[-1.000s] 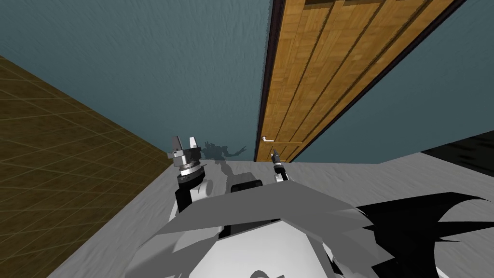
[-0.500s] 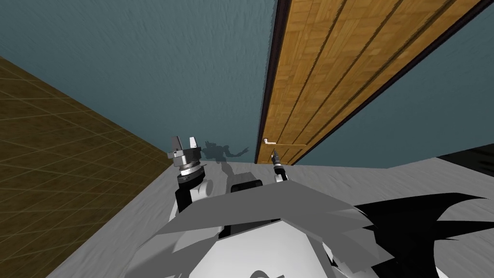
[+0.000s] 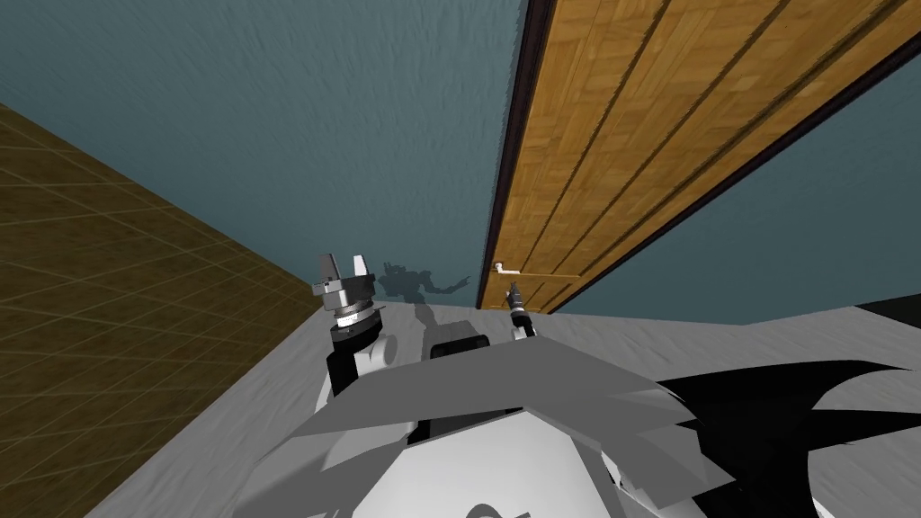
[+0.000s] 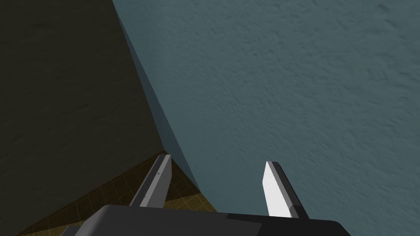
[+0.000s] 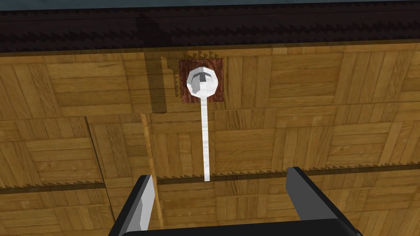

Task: Pull the door open

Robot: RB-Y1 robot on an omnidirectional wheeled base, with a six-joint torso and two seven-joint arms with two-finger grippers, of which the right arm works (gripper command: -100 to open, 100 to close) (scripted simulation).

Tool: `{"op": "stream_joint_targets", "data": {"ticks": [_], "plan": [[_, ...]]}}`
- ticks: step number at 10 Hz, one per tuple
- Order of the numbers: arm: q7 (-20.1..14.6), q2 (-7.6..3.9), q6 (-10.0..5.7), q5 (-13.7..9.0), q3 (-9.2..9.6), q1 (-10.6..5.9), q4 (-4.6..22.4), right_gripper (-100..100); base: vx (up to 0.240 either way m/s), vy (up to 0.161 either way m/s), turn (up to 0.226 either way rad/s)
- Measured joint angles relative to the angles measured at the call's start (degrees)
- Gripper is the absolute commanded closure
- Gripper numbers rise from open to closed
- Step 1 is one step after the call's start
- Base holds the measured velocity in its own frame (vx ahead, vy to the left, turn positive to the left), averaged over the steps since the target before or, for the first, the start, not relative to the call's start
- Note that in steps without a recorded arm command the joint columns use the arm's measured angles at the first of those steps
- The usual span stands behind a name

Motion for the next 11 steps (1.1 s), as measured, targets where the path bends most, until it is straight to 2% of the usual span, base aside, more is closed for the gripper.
{"op": "stream_joint_targets", "data": {"ticks": [1, 3, 6, 8, 9, 10, 11], "plan": [[0.0, 0.01, -0.09, 0.0, -0.02, -0.03, 0.1, -100, 0.147, 0.014, 0.106], [-0.7, -1.12, -1.11, -0.5, -0.68, -0.09, 1.7, -100, 0.192, 0.004, 0.120], [-2.6, -3.58, -1.59, -1.6, -1.97, 0.56, 2.7, -100, 0.195, -0.017, 0.129], [-3.5, -4.62, -2.24, -2.2, -2.80, 1.55, 3.0, -100, 0.183, -0.015, 0.097], [-4.0, -5.50, -3.18, -2.5, -3.17, 0.96, 4.9, -100, 0.079, -0.020, 0.018], [-4.1, -5.62, -3.47, -2.5, -3.22, 0.84, 5.2, 100, -0.010, 0.004, -0.013], [-4.0, -5.55, -3.31, -2.5, -3.18, 0.89, 5.0, 100, -0.029, 0.007, -0.006]]}}
